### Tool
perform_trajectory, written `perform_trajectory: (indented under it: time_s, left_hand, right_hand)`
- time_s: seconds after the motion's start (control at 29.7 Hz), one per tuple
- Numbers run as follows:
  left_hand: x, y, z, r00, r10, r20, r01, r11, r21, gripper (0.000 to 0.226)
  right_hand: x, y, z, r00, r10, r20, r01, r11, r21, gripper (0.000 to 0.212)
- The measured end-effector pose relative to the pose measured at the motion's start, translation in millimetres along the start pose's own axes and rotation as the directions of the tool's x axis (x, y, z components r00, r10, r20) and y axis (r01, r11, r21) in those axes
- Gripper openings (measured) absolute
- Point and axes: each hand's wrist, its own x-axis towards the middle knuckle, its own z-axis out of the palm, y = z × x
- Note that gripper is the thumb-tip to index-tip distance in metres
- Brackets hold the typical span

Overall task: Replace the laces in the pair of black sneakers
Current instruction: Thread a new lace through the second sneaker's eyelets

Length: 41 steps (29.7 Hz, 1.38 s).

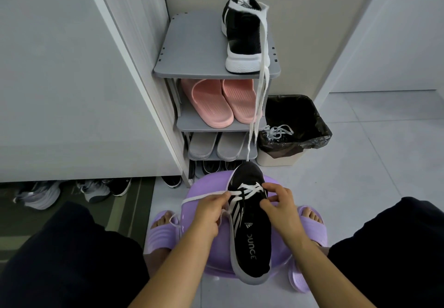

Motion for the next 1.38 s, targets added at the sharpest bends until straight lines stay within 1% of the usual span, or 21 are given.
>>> perform_trajectory:
  time_s: [0.07, 0.13, 0.27, 0.37, 0.4, 0.47, 0.51, 0.57, 0.64, 0.71, 0.78, 0.84, 0.91, 0.94, 0.98, 1.05, 1.11, 1.18, 1.25, 1.31, 1.38]
  left_hand:
    - [1.8, 2.2, 8.0, 0.995, -0.1, 0.024, 0.102, 0.935, -0.339, 0.014]
    - [3.7, 4.1, 13.4, 0.995, -0.095, 0.015, 0.092, 0.89, -0.447, 0.01]
    - [-7.0, 10.7, 18.9, 0.988, 0.081, -0.128, -0.126, 0.91, -0.396, 0.019]
    - [-17.2, 12.6, 19.0, 0.941, 0.276, -0.196, -0.321, 0.911, -0.258, 0.018]
    - [-18.9, 12.6, 20.1, 0.915, 0.353, -0.193, -0.39, 0.897, -0.21, 0.018]
    - [-25.8, 14.9, 22.9, 0.865, 0.475, -0.159, -0.494, 0.862, -0.111, 0.016]
    - [-27.0, 14.5, 23.3, 0.846, 0.514, -0.143, -0.527, 0.847, -0.071, 0.016]
    - [-28.4, 14.5, 20.4, 0.813, 0.565, -0.144, -0.575, 0.817, -0.041, 0.022]
    - [-33.1, 16.9, 17.3, 0.827, 0.551, -0.112, -0.561, 0.824, -0.086, 0.03]
    - [-35.6, 19.9, 17.8, 0.823, 0.567, -0.044, -0.568, 0.818, -0.094, 0.031]
    - [-35.6, 22.0, 20.4, 0.829, 0.559, 0.009, -0.556, 0.825, -0.101, 0.029]
    - [-33.3, 22.5, 25.9, 0.837, 0.534, 0.123, -0.536, 0.844, -0.014, 0.026]
    - [-30.1, 20.9, 30.5, 0.833, 0.529, 0.164, -0.553, 0.811, 0.192, 0.02]
    - [-28.8, 20.5, 31.7, 0.82, 0.561, 0.108, -0.57, 0.791, 0.22, 0.021]
    - [-29.5, 22.0, 32.1, 0.8, 0.6, 0.015, -0.591, 0.783, 0.193, 0.023]
    - [-33.5, 28.3, 29.8, 0.736, 0.657, -0.162, -0.654, 0.752, 0.079, 0.027]
    - [-41.9, 37.4, 28.4, 0.652, 0.729, -0.21, -0.735, 0.675, 0.062, 0.028]
    - [-45.8, 43.2, 28.2, 0.575, 0.801, -0.166, -0.792, 0.596, 0.132, 0.026]
    - [-46.0, 43.6, 27.9, 0.559, 0.824, -0.092, -0.802, 0.566, 0.189, 0.026]
    - [-43.4, 41.7, 27.0, 0.597, 0.802, 0.016, -0.779, 0.575, 0.25, 0.029]
    - [-42.5, 42.0, 27.0, 0.686, 0.69, 0.229, -0.726, 0.628, 0.28, 0.027]
  right_hand:
    - [0.4, 1.3, -1.0, 1.0, 0.009, 0.016, -0.009, 1.0, -0.007, 0.032]
    - [1.0, 2.2, -3.7, 0.999, 0.021, 0.032, -0.02, 1.0, -0.009, 0.032]
    - [3.9, -1.4, -7.6, 0.997, -0.042, 0.06, 0.045, 0.998, -0.054, 0.032]
    - [8.8, -9.9, -1.0, 0.964, -0.257, 0.063, 0.264, 0.93, -0.255, 0.033]
    - [11.3, -15.3, 4.2, 0.943, -0.315, 0.11, 0.334, 0.887, -0.32, 0.033]
    - [15.3, -32.3, 15.0, 0.921, -0.307, 0.239, 0.378, 0.849, -0.37, 0.031]
    - [17.7, -41.2, 19.8, 0.918, -0.266, 0.293, 0.361, 0.867, -0.344, 0.026]
    - [23.2, -59.1, 24.3, 0.922, -0.16, 0.353, 0.252, 0.939, -0.234, 0.012]
    - [27.3, -70.2, 23.5, 0.924, -0.1, 0.368, 0.173, 0.97, -0.169, 0.021]
    - [27.8, -78.2, 19.4, 0.921, -0.058, 0.386, 0.102, 0.99, -0.093, 0.021]
    - [26.4, -85.2, 13.5, 0.923, -0.031, 0.383, -0.007, 0.995, 0.099, 0.016]
    - [26.0, -95.2, 6.1, 0.933, -0.028, 0.358, -0.063, 0.969, 0.241, 0.012]
    - [25.6, -105.4, -0.7, 0.94, -0.058, 0.337, -0.044, 0.956, 0.289, 0.014]
    - [25.1, -109.5, -3.3, 0.943, -0.088, 0.322, -0.018, 0.95, 0.312, 0.016]
    - [23.8, -113.7, -6.8, 0.948, -0.115, 0.298, 0.005, 0.938, 0.346, 0.019]
    - [23.9, -116.3, -15.2, 0.96, -0.142, 0.24, 0.021, 0.894, 0.447, 0.024]
    - [24.6, -114.3, -25.7, 0.972, -0.133, 0.191, 0.007, 0.838, 0.545, 0.026]
    - [26.3, -107.4, -32.8, 0.985, -0.096, 0.141, -0.014, 0.777, 0.63, 0.024]
    - [26.4, -101.2, -36.5, 0.994, -0.061, 0.088, -0.022, 0.687, 0.726, 0.022]
    - [25.8, -98.0, -38.7, 0.998, -0.058, 0.04, 0.003, 0.607, 0.795, 0.02]
    - [22.9, -97.5, -36.9, 0.996, -0.083, 0.031, 0.027, 0.619, 0.785, 0.019]
